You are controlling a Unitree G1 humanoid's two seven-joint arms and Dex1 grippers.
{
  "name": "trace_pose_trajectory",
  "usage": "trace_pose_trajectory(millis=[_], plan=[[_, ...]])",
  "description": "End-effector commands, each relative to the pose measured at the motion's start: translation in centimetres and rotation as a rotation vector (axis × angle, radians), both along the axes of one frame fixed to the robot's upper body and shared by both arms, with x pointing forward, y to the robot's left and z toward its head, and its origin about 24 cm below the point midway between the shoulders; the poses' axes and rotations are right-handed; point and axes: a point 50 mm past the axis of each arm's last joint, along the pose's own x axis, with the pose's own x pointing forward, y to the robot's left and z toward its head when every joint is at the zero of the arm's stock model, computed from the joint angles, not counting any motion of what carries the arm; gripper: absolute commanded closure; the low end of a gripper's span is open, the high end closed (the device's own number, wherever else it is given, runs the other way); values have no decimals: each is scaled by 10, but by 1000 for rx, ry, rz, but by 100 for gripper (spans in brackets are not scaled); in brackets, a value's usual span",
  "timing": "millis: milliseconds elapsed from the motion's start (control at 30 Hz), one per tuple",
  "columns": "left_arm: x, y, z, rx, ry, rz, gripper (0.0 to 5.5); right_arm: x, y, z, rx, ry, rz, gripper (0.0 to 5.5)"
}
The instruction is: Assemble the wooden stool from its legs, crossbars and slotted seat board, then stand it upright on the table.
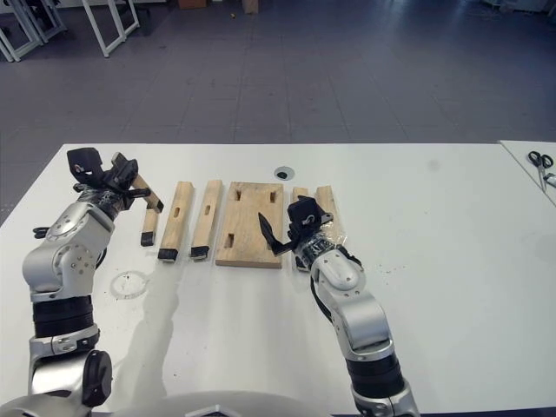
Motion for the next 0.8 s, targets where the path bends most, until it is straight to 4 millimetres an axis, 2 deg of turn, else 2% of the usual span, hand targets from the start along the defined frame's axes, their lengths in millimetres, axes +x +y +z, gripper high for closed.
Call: trace_pose_trajectory(millis=[33,333,500,800], plan=[[12,-4,4,31,-52,2,507,2,1,-2,-3,-4,-15,67],[29,-20,-27,70,-17,7,507,5,3,-4,-1,-3,-15,67],[30,-21,-43,66,16,13,507,6,3,-4,-1,-5,-18,67],[28,-25,-59,87,61,12,507,8,3,-4,-4,-12,-19,67]])
